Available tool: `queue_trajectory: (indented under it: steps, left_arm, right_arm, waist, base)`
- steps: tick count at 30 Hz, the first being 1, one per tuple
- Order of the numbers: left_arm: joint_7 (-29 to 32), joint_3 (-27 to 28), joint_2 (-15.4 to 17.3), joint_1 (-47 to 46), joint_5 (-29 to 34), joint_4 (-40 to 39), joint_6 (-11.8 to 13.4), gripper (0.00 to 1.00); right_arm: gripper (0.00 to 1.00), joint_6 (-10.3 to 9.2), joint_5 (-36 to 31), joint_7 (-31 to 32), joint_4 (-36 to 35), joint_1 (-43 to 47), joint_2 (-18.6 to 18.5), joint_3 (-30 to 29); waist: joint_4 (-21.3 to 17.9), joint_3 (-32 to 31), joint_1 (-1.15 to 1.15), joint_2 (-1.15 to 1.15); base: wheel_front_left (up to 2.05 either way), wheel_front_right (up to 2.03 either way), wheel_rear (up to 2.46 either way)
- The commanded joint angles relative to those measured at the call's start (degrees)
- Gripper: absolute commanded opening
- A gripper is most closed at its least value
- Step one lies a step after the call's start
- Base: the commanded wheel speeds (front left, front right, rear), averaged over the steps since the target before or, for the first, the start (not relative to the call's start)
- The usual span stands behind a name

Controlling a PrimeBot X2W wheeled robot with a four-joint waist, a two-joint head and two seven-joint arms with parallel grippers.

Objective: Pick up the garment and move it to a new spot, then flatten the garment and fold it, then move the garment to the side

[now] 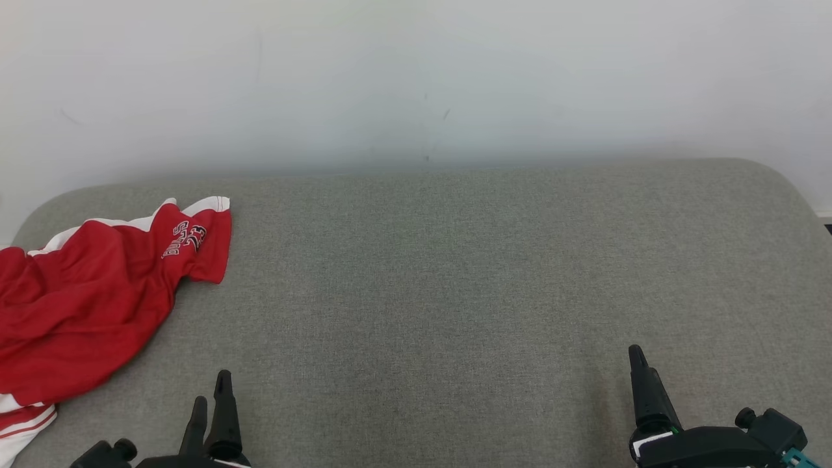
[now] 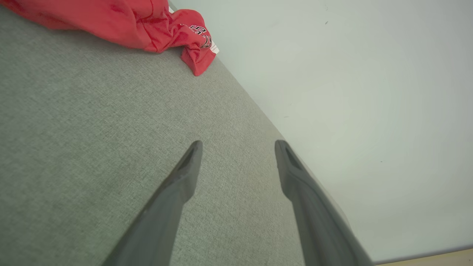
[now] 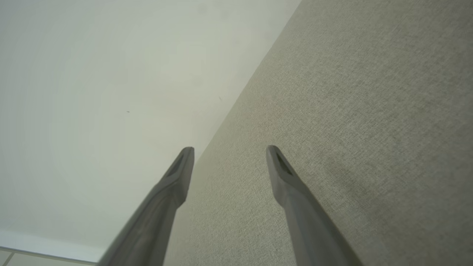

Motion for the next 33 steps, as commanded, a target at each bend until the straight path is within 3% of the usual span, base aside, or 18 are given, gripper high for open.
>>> queue_trajectory:
  steps: [1, 21, 33]
  left_arm:
    - [-0.6, -0.5, 0.3, 0.1, 3.0, -0.9, 0.2, 1.00]
    - [-4.1, -3.2, 1.1, 0.4, 24.8, -1.3, 2.5, 1.00]
    - [-5.8, -5.0, 2.2, 0.9, 32.1, -1.4, 2.2, 1.00]
  right_arm:
    - [1.00, 0.20, -3.0, -0.6, -0.6, -0.4, 0.0, 0.0]
    - [1.00, 0.24, -26.8, -4.0, -1.7, 0.6, 0.0, -0.1]
    - [1.00, 0.26, -35.3, -5.7, -1.3, 1.1, 0.0, -0.3]
  waist:
    - [0.0, 0.0, 0.00, 0.00]
    - [0.1, -0.2, 0.00, 0.00]
    - [0.1, -0.3, 0.00, 0.00]
  base:
    - [0.00, 0.00, 0.00]
    - [0.00, 0.00, 0.00]
    - [0.00, 0.00, 0.00]
